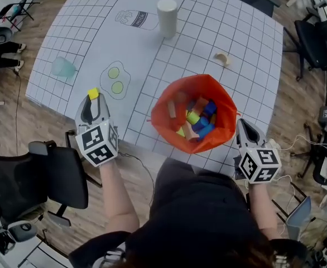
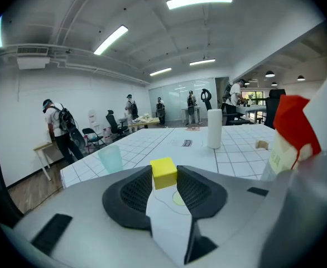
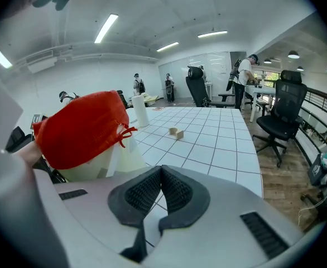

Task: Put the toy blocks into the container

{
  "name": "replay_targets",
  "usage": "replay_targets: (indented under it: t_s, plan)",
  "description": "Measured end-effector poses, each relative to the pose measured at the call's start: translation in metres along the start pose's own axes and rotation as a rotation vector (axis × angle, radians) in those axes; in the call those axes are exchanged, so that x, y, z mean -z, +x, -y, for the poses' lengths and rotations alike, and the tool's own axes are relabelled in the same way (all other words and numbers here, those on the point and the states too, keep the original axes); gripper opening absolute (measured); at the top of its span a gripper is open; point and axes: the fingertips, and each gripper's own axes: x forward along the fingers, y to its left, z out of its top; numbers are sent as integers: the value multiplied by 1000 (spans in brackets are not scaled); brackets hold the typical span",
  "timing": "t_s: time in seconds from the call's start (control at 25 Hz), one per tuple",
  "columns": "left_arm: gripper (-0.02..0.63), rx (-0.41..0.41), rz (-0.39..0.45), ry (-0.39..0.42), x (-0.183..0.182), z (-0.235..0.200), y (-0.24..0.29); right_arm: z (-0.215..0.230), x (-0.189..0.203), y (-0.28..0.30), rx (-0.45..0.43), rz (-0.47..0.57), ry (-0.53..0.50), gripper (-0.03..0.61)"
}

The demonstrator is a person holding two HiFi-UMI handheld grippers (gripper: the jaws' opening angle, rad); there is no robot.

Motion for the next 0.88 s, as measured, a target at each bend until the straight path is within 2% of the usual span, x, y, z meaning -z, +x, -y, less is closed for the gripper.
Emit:
replay_targets:
  t_s: [0.16,0.28,0.48,0.6,0.88]
  plan:
    - [150,67,78,12,-45,33,-26,6,-7,0,-43,23,-9,15]
    - [150,136,130,52,-75,67,-48,10,-8,-3,-71,31,-6,15]
    - [150,291,209,101,-118,129,-86,16,-10,-6,-110,52,6,15]
    - [150,382,235,114,-133,159,-105,20,-11,-9,-126,62,9,15]
    - [153,507,215,256,-134,221,-128,23,-5,-17,-161,69,15,15]
